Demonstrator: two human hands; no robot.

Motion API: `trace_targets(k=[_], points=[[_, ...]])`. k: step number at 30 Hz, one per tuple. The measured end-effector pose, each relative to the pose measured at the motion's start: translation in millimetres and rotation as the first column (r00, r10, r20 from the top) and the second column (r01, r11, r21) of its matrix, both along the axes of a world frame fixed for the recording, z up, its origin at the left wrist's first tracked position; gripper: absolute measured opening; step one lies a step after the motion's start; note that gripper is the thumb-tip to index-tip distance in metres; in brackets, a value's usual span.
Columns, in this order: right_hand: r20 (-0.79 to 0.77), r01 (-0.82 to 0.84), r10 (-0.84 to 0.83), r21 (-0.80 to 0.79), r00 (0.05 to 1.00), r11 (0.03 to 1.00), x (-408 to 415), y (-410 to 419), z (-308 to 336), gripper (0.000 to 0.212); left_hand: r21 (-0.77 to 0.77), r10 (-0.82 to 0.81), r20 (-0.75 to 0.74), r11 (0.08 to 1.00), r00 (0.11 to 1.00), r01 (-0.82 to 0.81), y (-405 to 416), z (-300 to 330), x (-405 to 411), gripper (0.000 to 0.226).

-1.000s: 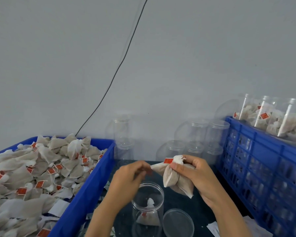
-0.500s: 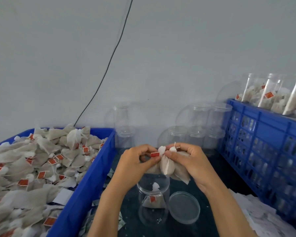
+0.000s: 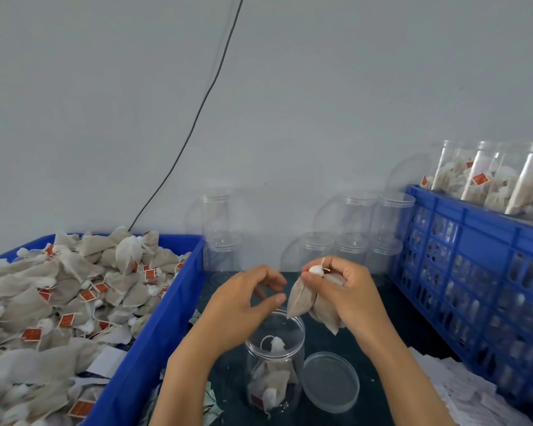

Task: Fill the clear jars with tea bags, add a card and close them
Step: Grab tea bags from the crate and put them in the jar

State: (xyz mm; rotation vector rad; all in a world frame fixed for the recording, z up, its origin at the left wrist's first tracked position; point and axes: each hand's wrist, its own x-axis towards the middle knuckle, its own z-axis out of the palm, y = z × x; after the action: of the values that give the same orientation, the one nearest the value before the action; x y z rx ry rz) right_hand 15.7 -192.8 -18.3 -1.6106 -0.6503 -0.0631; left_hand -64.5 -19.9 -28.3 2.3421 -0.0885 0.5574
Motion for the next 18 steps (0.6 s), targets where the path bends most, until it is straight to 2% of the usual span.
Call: trace_targets(k=[2,4,7,12,15,18], points=[[0.045,-0.009,0.009,0.011,0.999,1.000,-3.1,3.0,2.1,0.003,-0.143,-0.086,0.009,0.986,0.996,0.087,-7.5,5.6,-2.6,0.027],[0.071,-0.016,0.015,0.011,0.997,1.000,-7.1,7.4,2.4,0.006,-0.175,-0.085,0.012,0.981,0.996,0.086,-13.7,6.9,-2.7,0.038],[0.061,-0.023,0.023,0.001,0.998,1.000,-12.2,13.5,0.4,0.013,-0.165,-0.001,0.055,0.986,0.998,0.010,-15.9,4.4,0.5,0.030],[0.029,-0.054,0.054,-0.008,0.998,0.999,-14.1,15.7,-1.3,0.010,-0.153,0.066,0.081,0.987,0.995,-0.053,-5.3,3.1,-1.3,0.018],[0.024,-0.003,0.004,-0.002,1.000,1.000,-11.6,13.3,-1.0,0.003,-0.104,0.162,0.050,0.982,0.986,-0.156,3.9,2.0,-2.8,0.016],[-0.025,-0.004,0.006,0.067,1.000,0.998,-7.9,9.4,0.7,0.002,-0.026,0.188,-0.014,0.982,0.982,-0.188,5.2,0.1,-2.0,0.018]])
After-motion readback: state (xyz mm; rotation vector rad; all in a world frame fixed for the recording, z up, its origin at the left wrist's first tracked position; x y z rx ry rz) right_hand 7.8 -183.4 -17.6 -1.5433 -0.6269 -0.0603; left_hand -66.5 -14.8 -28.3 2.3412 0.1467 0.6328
